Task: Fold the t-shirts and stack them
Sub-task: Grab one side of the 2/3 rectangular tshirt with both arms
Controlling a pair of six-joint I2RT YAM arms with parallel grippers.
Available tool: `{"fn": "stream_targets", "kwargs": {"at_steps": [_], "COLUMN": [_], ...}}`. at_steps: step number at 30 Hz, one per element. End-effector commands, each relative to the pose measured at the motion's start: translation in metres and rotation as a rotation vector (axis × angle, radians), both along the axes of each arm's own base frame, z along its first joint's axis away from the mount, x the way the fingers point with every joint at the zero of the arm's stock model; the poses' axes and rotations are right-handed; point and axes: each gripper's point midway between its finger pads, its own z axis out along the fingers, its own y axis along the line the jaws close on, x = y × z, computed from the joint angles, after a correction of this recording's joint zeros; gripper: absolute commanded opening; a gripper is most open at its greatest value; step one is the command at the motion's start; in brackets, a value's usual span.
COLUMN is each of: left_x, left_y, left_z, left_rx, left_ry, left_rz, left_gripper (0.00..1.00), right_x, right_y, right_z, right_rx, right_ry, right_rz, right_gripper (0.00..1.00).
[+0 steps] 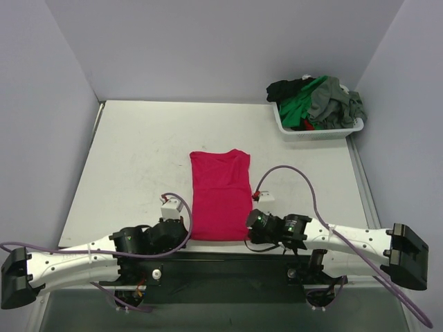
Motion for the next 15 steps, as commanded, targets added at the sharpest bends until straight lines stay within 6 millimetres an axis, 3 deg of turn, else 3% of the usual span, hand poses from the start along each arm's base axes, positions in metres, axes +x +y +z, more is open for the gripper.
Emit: {"fn": "stream_targets", "kwargs": {"at_steps": [1, 7, 15], "left_x": [0.002, 0.007, 0.023], "left_y": [0.003, -0.004, -0.023], "left_z": [0.027, 0.057, 0.111], "left_rx": [-0.003, -0.035, -0.096], "left_ry": [-0.048, -0.111, -0.241], "left_rz": [0.011, -0.009, -0.032], "left_gripper": [0.00, 0.00, 0.00], "right_x": [-0.001, 0.003, 0.036], "right_y": [-0.021, -0.018, -0.023], "right_z": [0.015, 0.050, 0.100], "right_rx": [-0.073, -0.028, -0.022], "right_ry": [-0.049, -0.135, -0.273], "right_rz": [-0.040, -0.021, -0.048], "right_gripper": [0.00, 0.00, 0.00]}}
